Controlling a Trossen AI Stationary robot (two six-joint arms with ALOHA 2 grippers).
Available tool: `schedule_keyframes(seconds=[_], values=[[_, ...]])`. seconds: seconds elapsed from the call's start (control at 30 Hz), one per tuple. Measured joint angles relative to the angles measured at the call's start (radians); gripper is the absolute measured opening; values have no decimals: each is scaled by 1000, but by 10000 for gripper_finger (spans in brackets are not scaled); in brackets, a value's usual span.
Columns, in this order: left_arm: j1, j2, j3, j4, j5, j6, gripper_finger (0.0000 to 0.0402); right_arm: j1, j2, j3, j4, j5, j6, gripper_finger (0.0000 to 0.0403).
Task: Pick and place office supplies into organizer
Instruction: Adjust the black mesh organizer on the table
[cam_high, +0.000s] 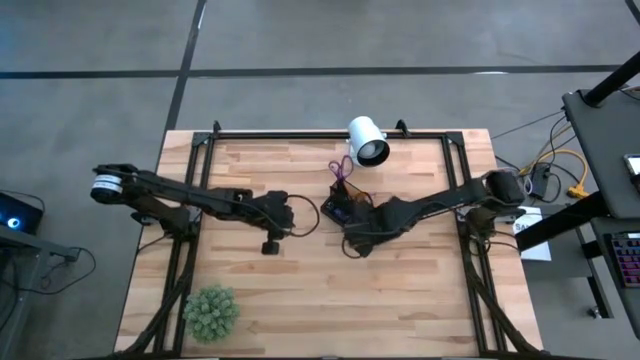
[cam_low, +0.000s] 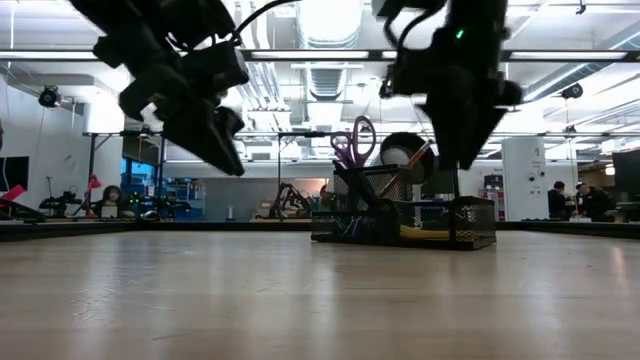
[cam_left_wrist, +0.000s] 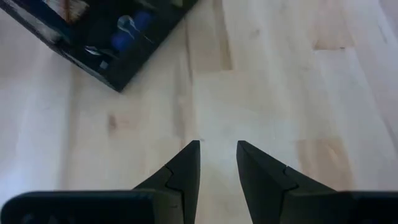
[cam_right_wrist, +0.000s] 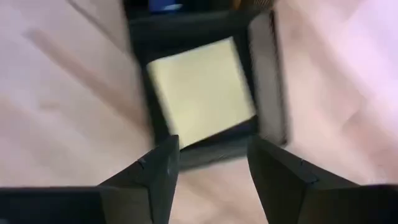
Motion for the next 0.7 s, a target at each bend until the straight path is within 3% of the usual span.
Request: schedule_keyframes(seconds=[0.13, 0.27, 0.47, 0.57, 0.7], values=[[76, -1, 27, 20, -14, 113, 90, 105, -57, -22, 17, -23, 276, 166], [240, 41, 38, 127, 9, 176, 90, 204, -63, -57, -69, -53, 628, 150], [452, 193, 74, 296, 351, 97, 90, 228, -63, -165, -65, -117, 1066, 122], [489, 287, 128, 298, 420, 41, 90, 206, -63, -225, -61, -133, 1176, 107], [491, 389, 201, 297, 522, -15, 90, 167, -63, -284, 7, -112, 1139, 95]])
